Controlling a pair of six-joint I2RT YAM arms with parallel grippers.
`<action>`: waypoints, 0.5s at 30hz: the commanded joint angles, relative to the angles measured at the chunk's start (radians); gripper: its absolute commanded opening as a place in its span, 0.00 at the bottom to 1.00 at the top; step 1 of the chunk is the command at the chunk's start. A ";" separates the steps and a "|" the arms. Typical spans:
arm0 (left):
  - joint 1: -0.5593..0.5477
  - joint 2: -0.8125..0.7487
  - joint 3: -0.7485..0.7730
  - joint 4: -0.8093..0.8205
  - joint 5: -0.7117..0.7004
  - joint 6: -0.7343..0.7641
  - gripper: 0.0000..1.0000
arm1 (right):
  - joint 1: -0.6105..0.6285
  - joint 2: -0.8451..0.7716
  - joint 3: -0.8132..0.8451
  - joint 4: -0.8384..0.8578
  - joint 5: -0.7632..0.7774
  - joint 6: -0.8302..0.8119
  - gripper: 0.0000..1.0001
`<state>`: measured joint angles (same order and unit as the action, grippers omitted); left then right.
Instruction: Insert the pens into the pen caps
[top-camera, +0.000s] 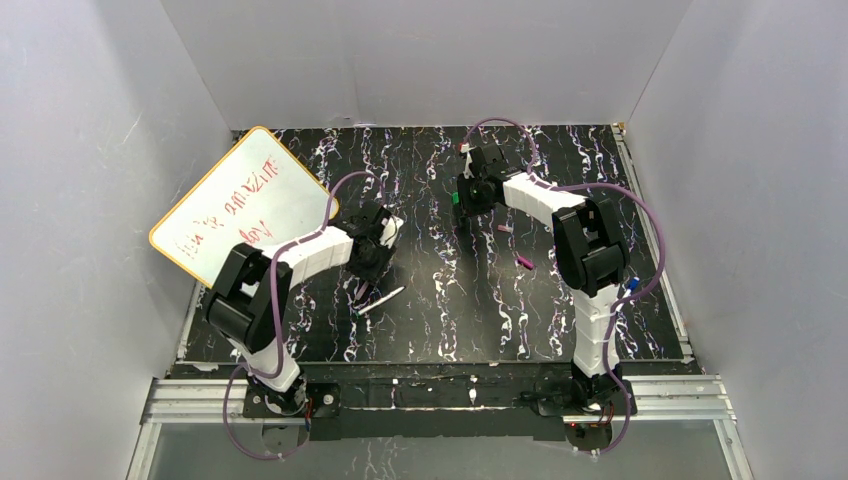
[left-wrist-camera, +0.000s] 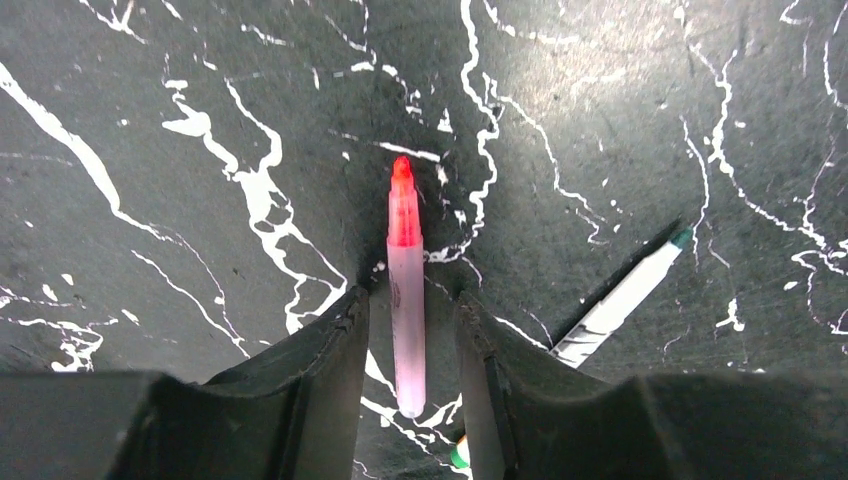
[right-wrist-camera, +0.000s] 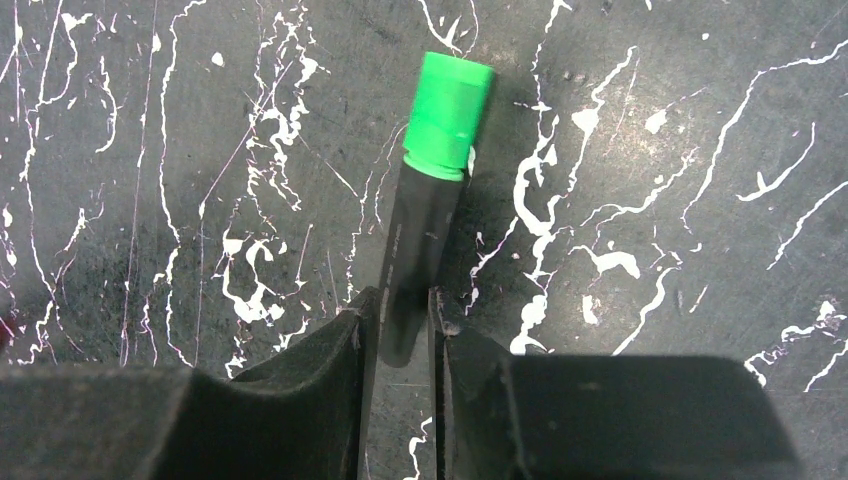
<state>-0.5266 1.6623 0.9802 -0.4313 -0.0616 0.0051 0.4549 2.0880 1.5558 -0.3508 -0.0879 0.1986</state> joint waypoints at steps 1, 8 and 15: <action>-0.002 0.075 0.020 -0.036 0.002 0.004 0.34 | 0.003 -0.010 0.023 -0.011 0.008 -0.017 0.32; -0.003 0.103 0.021 -0.049 0.013 0.002 0.30 | 0.002 -0.026 -0.003 -0.001 0.007 -0.013 0.33; -0.003 0.034 -0.015 -0.081 -0.021 -0.052 0.42 | 0.003 -0.045 -0.027 0.007 0.003 -0.021 0.34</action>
<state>-0.5251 1.6958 1.0183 -0.4309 -0.0566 -0.0124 0.4549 2.0876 1.5440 -0.3481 -0.0872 0.1940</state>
